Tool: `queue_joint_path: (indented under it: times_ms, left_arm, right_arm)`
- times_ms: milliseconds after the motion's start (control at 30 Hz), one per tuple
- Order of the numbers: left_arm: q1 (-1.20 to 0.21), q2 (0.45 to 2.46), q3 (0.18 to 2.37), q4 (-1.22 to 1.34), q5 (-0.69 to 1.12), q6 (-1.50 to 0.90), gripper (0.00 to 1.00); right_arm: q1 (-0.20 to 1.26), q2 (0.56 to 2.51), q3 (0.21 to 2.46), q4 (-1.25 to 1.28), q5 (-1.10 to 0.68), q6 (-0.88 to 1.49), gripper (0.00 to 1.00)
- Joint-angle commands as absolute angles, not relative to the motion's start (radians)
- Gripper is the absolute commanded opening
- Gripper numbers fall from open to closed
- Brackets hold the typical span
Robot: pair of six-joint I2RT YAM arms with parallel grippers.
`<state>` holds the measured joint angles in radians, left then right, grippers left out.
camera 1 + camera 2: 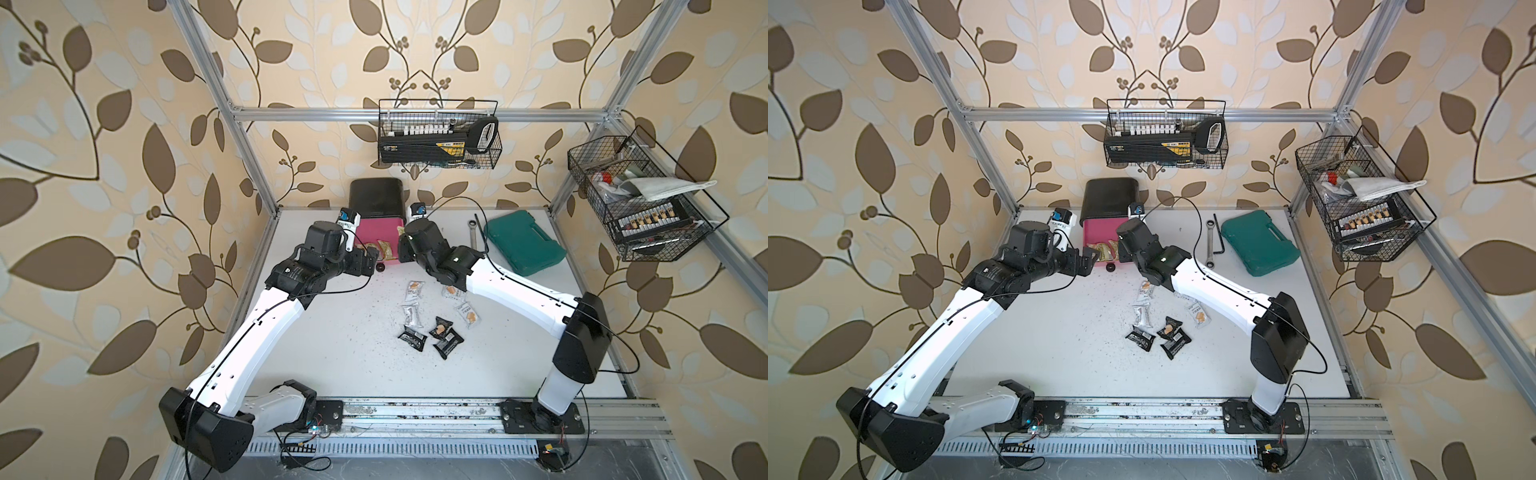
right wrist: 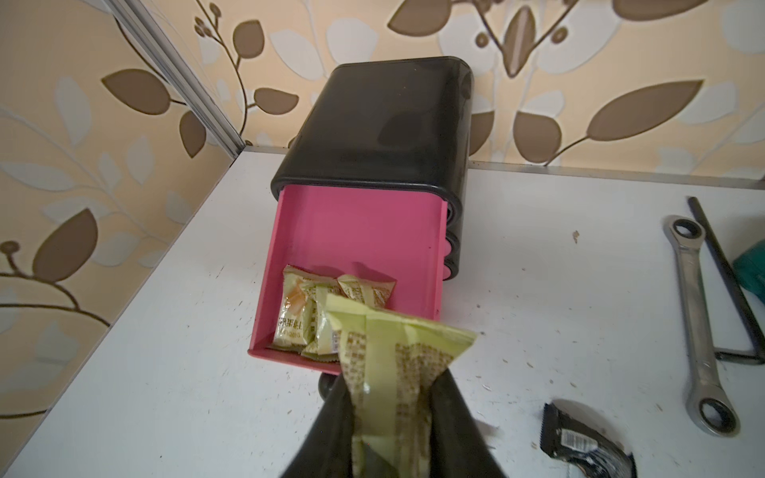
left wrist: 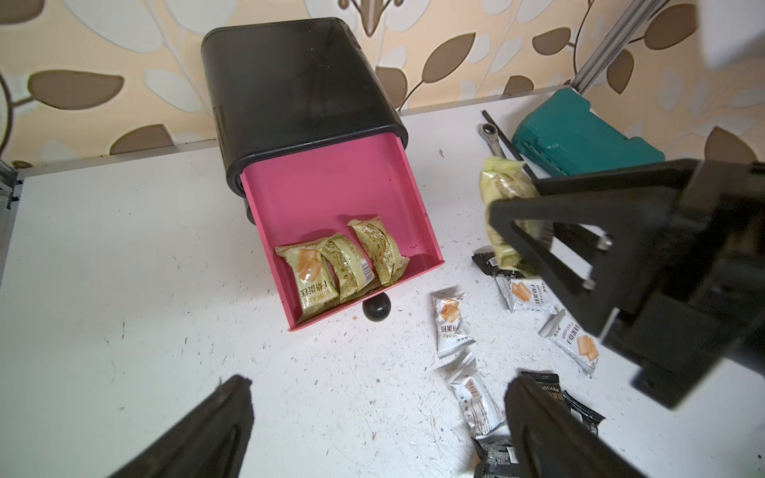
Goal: Place the cookies into the drawer by color
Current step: Place the cookie in the drawer.
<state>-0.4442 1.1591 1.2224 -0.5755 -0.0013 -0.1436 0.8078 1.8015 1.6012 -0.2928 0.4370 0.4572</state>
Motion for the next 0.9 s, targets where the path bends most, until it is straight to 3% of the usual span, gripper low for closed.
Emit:
queue_joint_path:
  times_ms: [0, 333, 633, 667, 733, 867]
  left_arm:
    - [-0.437, 1.134, 1.220, -0.538, -0.028, -0.151, 0.98]
    - [-0.437, 1.143, 1.221, -0.541, -0.025, -0.147, 0.98]
    - [-0.437, 1.150, 1.224, -0.544, -0.027, -0.144, 0.98]
    - [-0.437, 1.153, 1.225, -0.543, -0.026, -0.143, 0.98]
    - [-0.437, 1.156, 1.226, -0.545, -0.028, -0.143, 0.98]
    - [-0.438, 1.160, 1.226, -0.546, -0.030, -0.142, 0.98]
  right_arm:
    - [0.793, 1.898, 1.703, -0.285, 0.409, 0.388, 0.23]
    - [0.721, 2.178, 1.951, -0.312, 0.367, 0.334, 0.23]
    - [0.689, 2.272, 2.036, -0.336, 0.275, 0.342, 0.26]
    - [0.689, 2.275, 2.042, -0.341, 0.264, 0.345, 0.28]
    - [0.690, 2.272, 2.054, -0.353, 0.252, 0.352, 0.42]
    - [0.695, 2.222, 2.054, -0.377, 0.258, 0.358, 0.52]
